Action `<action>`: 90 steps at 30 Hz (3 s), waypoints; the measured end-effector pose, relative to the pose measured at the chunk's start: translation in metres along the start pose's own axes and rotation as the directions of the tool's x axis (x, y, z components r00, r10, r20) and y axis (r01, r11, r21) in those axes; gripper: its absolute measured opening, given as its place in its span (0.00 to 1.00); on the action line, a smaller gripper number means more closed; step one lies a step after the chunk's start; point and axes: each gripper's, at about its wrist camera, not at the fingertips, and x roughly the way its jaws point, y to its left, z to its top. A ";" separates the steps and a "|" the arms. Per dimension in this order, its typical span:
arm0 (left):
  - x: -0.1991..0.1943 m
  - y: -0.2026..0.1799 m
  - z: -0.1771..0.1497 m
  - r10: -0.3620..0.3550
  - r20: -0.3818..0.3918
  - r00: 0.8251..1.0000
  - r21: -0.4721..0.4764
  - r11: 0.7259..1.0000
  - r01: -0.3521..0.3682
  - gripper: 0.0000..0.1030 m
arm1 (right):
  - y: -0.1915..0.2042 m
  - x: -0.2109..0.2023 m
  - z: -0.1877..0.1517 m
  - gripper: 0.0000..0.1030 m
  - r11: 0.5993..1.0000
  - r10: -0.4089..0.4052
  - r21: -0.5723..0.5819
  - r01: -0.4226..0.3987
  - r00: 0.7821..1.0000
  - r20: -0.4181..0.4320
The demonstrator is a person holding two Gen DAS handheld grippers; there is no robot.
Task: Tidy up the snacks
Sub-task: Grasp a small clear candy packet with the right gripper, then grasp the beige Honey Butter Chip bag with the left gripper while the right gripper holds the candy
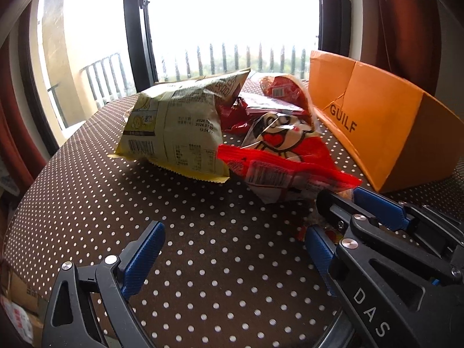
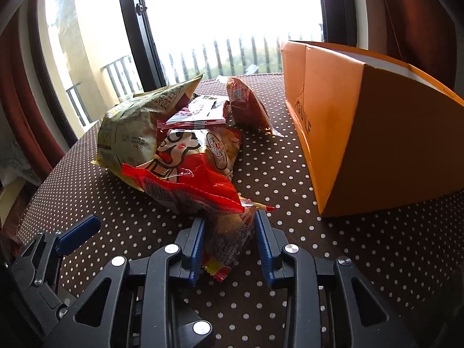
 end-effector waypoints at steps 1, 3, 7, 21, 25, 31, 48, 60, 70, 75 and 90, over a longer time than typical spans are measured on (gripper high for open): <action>-0.002 0.000 0.000 0.000 0.005 1.000 -0.001 1.000 0.000 0.96 | 0.000 -0.003 0.000 0.33 1.000 0.000 0.001 0.000 1.000 0.006; -0.008 -0.001 -0.001 0.002 0.016 1.000 -0.004 1.000 -0.002 0.96 | -0.001 -0.008 -0.001 0.31 1.000 0.004 0.000 -0.004 1.000 0.018; -0.015 -0.002 -0.003 0.004 0.025 1.000 -0.003 1.000 -0.004 0.95 | 0.000 -0.016 -0.003 0.30 1.000 0.003 -0.003 -0.003 0.999 0.036; 0.005 -0.010 -0.006 0.027 -0.023 0.999 0.009 1.000 -0.027 0.96 | -0.005 -0.001 -0.009 0.34 0.998 -0.055 0.006 0.056 0.998 -0.012; 0.009 -0.010 -0.004 0.020 -0.024 1.000 0.001 1.000 -0.020 0.96 | -0.012 0.006 -0.007 0.54 0.996 -0.071 0.049 0.072 0.997 -0.025; 0.014 -0.006 -0.003 0.003 -0.032 1.000 -0.010 1.000 -0.003 0.96 | -0.011 0.013 -0.004 0.43 0.998 -0.048 0.028 0.049 0.998 -0.027; -0.027 -0.022 0.009 -0.010 0.039 0.999 0.010 1.000 0.010 0.95 | -0.013 -0.025 0.003 0.33 0.999 -0.023 0.023 0.022 0.999 0.030; -0.043 -0.003 0.059 0.046 0.113 0.993 -0.013 0.999 -0.045 0.95 | 0.012 -0.040 0.051 0.33 1.000 0.006 -0.010 -0.005 0.993 0.120; -0.023 0.020 0.102 0.065 0.115 0.991 -0.037 0.997 -0.061 0.95 | 0.030 -0.017 0.097 0.33 0.999 0.028 -0.032 -0.024 0.992 0.124; -0.003 0.031 0.113 0.068 0.085 0.994 -0.063 0.996 -0.063 0.96 | 0.036 0.003 0.115 0.33 0.999 0.030 -0.036 -0.027 0.994 0.106; 0.028 0.036 0.112 0.060 -0.007 0.998 -0.090 0.994 -0.061 0.95 | 0.043 0.052 0.126 0.33 1.000 0.017 -0.023 -0.017 1.000 0.014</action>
